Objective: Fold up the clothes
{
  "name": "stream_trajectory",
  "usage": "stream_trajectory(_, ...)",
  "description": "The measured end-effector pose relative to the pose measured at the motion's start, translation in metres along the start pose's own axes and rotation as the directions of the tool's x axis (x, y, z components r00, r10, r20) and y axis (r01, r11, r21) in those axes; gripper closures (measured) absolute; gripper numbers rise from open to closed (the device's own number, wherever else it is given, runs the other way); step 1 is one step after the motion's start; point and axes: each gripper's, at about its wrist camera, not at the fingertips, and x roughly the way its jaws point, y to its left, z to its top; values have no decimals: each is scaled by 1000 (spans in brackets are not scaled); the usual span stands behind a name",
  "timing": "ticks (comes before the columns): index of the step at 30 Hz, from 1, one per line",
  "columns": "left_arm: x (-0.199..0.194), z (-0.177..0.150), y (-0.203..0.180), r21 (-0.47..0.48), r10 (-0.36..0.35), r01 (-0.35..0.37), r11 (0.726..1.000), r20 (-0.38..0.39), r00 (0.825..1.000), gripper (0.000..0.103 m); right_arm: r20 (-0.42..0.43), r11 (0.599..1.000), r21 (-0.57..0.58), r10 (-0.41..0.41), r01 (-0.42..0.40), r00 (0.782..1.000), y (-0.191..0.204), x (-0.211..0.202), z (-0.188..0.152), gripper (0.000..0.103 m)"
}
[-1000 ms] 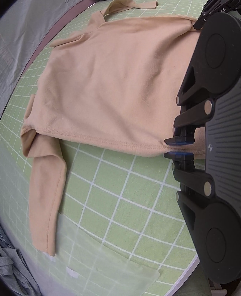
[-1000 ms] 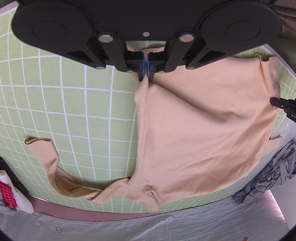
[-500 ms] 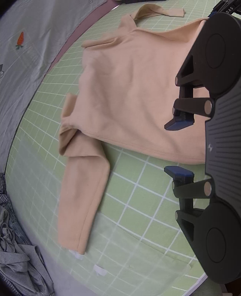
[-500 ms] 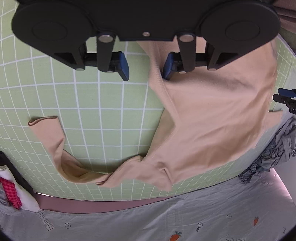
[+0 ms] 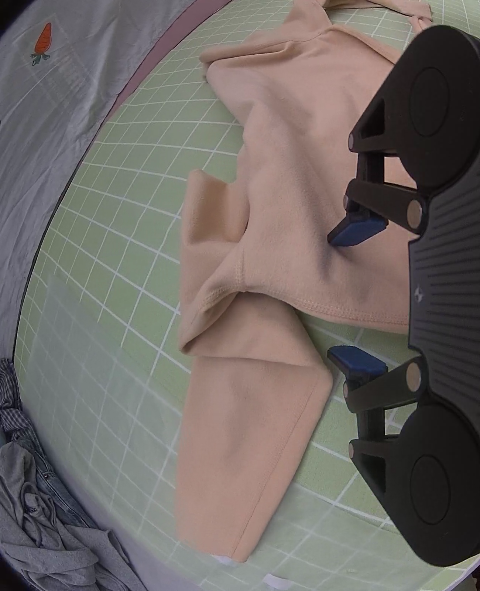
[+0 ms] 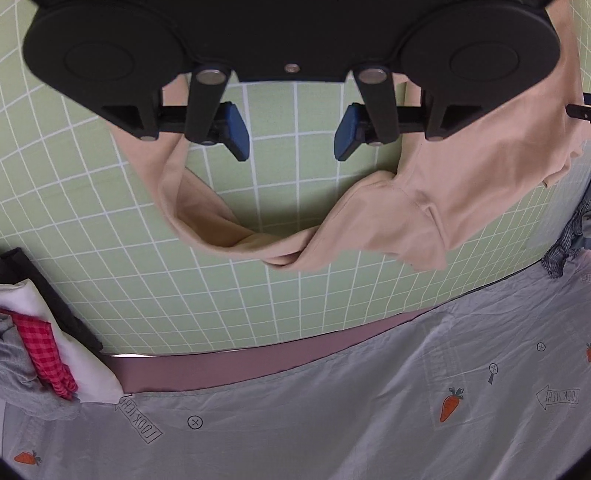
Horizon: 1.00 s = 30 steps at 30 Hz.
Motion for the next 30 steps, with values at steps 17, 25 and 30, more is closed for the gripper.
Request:
stream_trajectory(17, -22, -71, 24, -40, -32, 30, 999, -51, 998, 38, -4, 966, 193, 178, -174, 984, 4, -5, -40, 48)
stream_trajectory(25, -21, -110, 24, 40, -59, 64, 997, -108, 992, 38, -52, 958, 217, 200, -185, 978, 9, -5, -77, 86)
stream_trajectory(30, -24, -120, 11, 158, -19, 26, 987, -51, 999, 55, -50, 971, 193, 156, -143, 987, 14, -21, -89, 96)
